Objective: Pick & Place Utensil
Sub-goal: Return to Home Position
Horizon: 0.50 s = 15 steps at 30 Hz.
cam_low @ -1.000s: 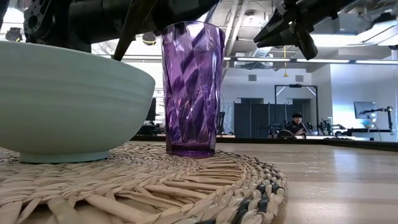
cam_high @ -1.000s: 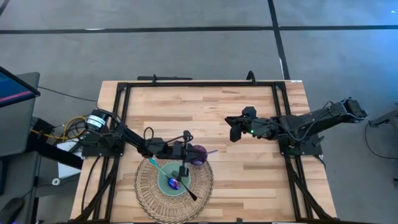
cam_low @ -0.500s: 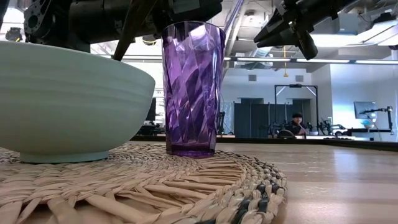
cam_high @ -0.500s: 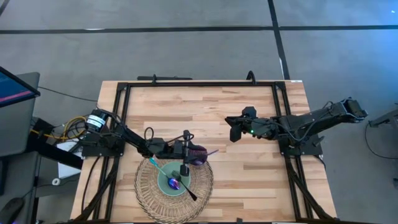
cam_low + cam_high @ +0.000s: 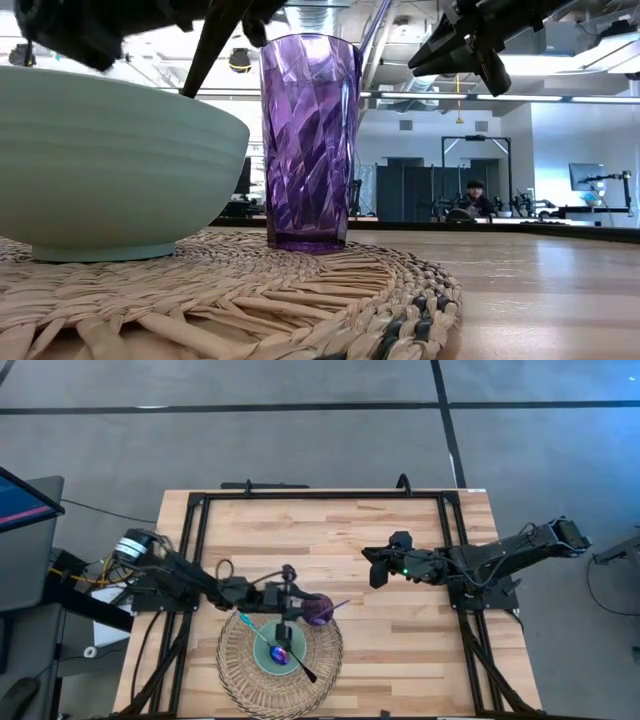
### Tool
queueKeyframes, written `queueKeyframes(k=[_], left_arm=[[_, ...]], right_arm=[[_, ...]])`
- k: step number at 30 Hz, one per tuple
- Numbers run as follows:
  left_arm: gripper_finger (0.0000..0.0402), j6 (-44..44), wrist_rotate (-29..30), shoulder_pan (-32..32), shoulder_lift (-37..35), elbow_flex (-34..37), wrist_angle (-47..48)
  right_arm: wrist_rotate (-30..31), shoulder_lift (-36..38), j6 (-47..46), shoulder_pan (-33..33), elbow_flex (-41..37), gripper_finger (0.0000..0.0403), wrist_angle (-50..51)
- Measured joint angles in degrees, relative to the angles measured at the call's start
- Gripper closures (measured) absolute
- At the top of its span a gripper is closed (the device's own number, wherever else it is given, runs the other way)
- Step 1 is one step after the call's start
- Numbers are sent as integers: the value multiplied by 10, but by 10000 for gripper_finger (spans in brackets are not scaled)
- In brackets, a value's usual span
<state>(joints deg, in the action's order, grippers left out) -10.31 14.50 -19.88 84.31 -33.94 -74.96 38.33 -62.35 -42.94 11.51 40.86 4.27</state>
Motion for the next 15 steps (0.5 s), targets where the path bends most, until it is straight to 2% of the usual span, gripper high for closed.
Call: queueKeyframes(k=[3,7,11,15], left_arm=[[323,-1,15,0,-81,25,89],[336,0,64,0,-206,50,261],[350,2,83,0,-331,74,412],[359,11,84,-1,-452,94,495]], right_arm=[[0,0,0,0,0,347,0],[0,0,0,1,0,347,0],[0,0,0,1,0,347,0],[0,0,0,1,0,347,0]])
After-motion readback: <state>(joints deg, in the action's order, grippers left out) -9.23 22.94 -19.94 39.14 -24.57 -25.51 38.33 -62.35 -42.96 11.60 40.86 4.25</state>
